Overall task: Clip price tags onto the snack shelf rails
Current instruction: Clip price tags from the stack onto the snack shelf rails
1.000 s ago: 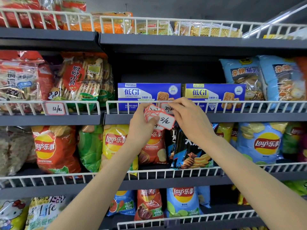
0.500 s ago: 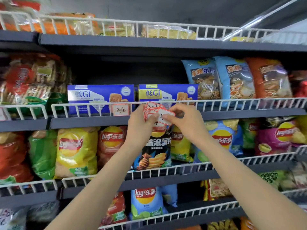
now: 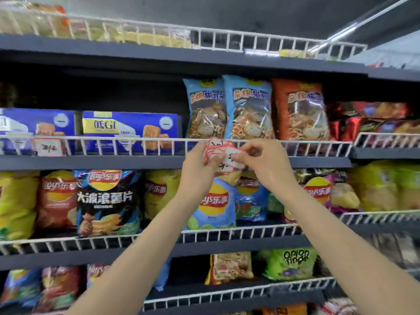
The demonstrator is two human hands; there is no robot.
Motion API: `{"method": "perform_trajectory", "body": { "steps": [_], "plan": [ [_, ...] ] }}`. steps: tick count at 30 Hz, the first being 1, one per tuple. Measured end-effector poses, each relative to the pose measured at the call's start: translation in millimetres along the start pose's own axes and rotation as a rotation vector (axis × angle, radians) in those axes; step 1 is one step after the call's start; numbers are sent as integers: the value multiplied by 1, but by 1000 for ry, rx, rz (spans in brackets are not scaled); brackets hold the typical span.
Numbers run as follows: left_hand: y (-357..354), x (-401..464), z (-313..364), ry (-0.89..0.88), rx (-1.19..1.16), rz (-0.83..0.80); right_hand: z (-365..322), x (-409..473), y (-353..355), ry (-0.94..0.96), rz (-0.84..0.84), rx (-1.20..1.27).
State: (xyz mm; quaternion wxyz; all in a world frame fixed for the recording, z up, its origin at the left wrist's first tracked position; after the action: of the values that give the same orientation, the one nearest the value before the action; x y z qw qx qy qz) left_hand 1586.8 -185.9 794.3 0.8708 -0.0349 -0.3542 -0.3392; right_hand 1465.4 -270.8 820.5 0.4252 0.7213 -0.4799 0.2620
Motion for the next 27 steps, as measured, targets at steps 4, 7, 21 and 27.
{"method": "perform_trajectory", "body": {
  "steps": [4,7,21,27],
  "plan": [
    [-33,6,12,-19,48,-21,24,4,30,-19,30,-18],
    [-57,13,16,-64,122,-32,42,4,51,-24,101,-63],
    [-158,20,24,26,253,-122,86,35,132,135,169,-251],
    [-168,10,32,74,270,-9,102,44,132,207,96,-187]
  ]
}}
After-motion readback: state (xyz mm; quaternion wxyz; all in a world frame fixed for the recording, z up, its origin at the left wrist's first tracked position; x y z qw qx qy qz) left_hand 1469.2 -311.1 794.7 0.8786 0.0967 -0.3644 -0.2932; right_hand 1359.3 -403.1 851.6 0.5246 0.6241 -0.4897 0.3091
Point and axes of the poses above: each hand's wrist, its own x-axis towards the middle knuckle, its own y-axis out of the back of the hand, z = x × y, the point moved 8 cm from there along x, towards the middle knuckle, and after that the axes turned 1 degree about y, right-handed, at the moved point
